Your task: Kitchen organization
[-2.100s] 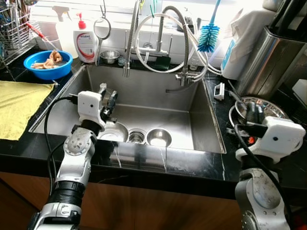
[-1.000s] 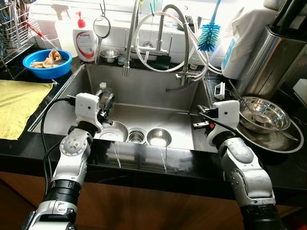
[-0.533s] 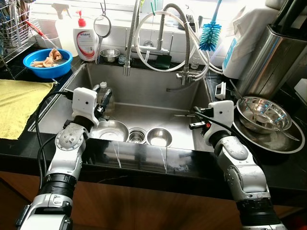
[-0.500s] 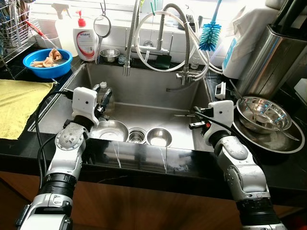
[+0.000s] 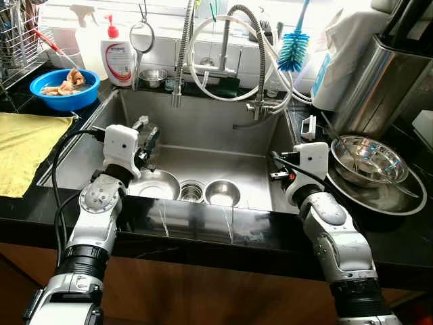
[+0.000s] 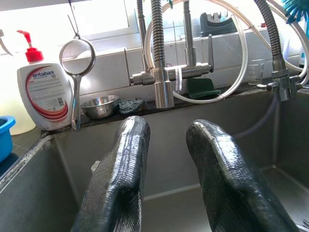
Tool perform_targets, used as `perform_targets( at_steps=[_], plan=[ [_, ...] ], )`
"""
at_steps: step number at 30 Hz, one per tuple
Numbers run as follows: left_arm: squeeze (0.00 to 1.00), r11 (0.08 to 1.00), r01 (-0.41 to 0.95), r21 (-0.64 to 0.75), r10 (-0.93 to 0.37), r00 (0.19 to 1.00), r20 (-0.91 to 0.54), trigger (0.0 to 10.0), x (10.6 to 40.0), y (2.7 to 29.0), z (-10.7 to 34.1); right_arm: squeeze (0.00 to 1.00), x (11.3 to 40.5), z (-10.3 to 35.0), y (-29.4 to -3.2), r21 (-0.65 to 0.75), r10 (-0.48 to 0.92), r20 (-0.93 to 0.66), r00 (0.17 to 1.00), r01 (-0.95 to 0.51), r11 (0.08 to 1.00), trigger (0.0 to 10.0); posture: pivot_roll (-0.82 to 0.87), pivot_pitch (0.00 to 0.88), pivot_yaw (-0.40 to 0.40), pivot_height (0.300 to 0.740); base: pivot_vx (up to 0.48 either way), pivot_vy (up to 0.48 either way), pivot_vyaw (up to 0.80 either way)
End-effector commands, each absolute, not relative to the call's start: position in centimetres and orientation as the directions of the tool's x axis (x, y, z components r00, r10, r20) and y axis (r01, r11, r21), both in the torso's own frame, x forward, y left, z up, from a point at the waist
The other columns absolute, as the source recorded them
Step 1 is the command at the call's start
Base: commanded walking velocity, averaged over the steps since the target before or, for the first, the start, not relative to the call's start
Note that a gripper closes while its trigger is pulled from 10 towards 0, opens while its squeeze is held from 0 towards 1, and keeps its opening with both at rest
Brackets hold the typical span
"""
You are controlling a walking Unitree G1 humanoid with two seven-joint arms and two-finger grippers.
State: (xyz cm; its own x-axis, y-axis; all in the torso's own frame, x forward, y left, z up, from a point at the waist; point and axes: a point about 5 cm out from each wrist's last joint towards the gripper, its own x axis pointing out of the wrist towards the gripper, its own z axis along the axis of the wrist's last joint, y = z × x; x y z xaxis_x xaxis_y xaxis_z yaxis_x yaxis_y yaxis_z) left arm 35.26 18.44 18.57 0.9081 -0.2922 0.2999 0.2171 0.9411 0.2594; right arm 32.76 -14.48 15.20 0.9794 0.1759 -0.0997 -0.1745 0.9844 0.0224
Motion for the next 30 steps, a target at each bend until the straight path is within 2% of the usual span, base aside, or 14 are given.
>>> perform_targets(
  at_steps=[1,2,3,9,11,15,16,17,20,21,27,28,29,30],
  plan=[
    [0.0,0.931,0.24,0.275,-0.32,0.898,0.302,10.0,35.3,17.8,18.8,0.75,32.9,15.7,-14.8,0.009,0.15,-0.078,0.986,-0.15,0.989,10.0,0.11,0.0,-0.068,0.74,0.0,0.0,0.0],
    [0.0,0.931,0.24,0.275,-0.32,0.898,0.302,10.0,35.3,17.8,18.8,0.75,32.9,15.7,-14.8,0.009,0.15,-0.078,0.986,-0.15,0.989,10.0,0.11,0.0,-0.068,0.74,0.0,0.0,0.0],
    [0.0,0.932,0.24,0.273,-0.32,0.898,0.302,10.0,35.3,17.8,18.8,0.0,32.8,16.5,-15.1,-0.041,0.119,-0.03,0.992,-0.12,0.992,10.0,0.11,0.0,-0.066,0.74,0.0,0.0,0.0],
    [0.0,0.933,0.238,0.271,-0.316,0.901,0.297,10.0,35.3,17.7,18.5,0.0,32.1,18.9,-15.6,-0.077,0.06,0.114,0.992,-0.051,0.996,10.0,0.11,0.0,-0.067,0.74,0.0,0.0,0.0],
    [0.0,0.933,0.238,0.269,-0.314,0.903,0.293,10.0,35.3,17.7,18.4,0.0,31.0,20.2,-16.1,-0.11,0.021,0.196,0.98,0.001,0.994,10.0,0.1,0.0,-0.067,0.74,0.0,0.0,0.0],
    [0.0,0.934,0.238,0.268,-0.313,0.905,0.289,10.0,35.3,17.8,18.3,0.0,29.9,21.1,-16.9,-0.097,-0.028,0.247,0.969,0.053,0.994,10.0,0.09,0.0,-0.066,0.74,0.0,0.0,0.0],
    [0.0,0.934,0.238,0.268,-0.313,0.905,0.288,10.0,35.3,17.8,18.3,0.42,29.6,21.3,-17.2,-0.097,-0.039,0.255,0.966,0.066,0.993,10.0,0.1,0.0,-0.068,0.74,0.0,0.0,0.0],
    [0.0,0.934,0.238,0.268,-0.313,0.905,0.288,10.0,35.3,17.8,18.3,1.0,29.1,21.4,-17.9,-0.094,-0.08,0.265,0.961,0.108,0.99,10.0,0.1,0.0,-0.067,0.74,0.0,0.0,0.0],
    [0.0,0.934,0.237,0.267,-0.312,0.906,0.287,10.0,35.2,17.8,18.3,1.0,27.7,21.5,-20.0,-0.067,-0.187,0.29,0.938,0.215,0.974,10.0,0.1,0.0,-0.065,0.74,0.0,0.0,0.0],
    [0.0,0.933,0.24,0.267,-0.314,0.906,0.284,10.0,35.2,17.9,18.1,1.0,26.7,21.1,-22.0,-0.075,-0.279,0.279,0.919,0.311,0.948,10.0,0.09,0.0,-0.062,0.74,0.0,0.0,0.0],
    [0.0,0.93,0.251,0.267,-0.323,0.906,0.275,10.0,35.0,17.6,17.8,1.0,25.0,19.6,-24.6,-0.103,-0.394,0.203,0.896,0.42,0.902,10.0,0.1,0.0,-0.062,0.74,0.0,0.0,0.0],
    [0.0,0.93,0.252,0.266,-0.324,0.905,0.276,10.0,35.0,17.6,17.8,0.59,24.9,19.6,-24.7,-0.1,-0.401,0.201,0.894,0.426,0.899,10.0,0.09,0.0,-0.06,0.74,0.0,0.0,0.0],
    [0.0,0.93,0.253,0.266,-0.325,0.904,0.276,10.0,35.0,17.5,17.8,0.59,24.8,19.5,-24.7,-0.1,-0.406,0.199,0.892,0.43,0.897,10.0,0.09,0.0,-0.06,0.74,0.0,0.0,0.0],
    [0.0,0.929,0.257,0.266,-0.329,0.903,0.277,10.0,35.0,17.4,17.8,0.0,24.7,19.4,-24.6,-0.108,-0.408,0.189,0.893,0.432,0.895,10.0,0.09,0.0,-0.062,0.74,0.0,0.0,0.0]
  ],
)
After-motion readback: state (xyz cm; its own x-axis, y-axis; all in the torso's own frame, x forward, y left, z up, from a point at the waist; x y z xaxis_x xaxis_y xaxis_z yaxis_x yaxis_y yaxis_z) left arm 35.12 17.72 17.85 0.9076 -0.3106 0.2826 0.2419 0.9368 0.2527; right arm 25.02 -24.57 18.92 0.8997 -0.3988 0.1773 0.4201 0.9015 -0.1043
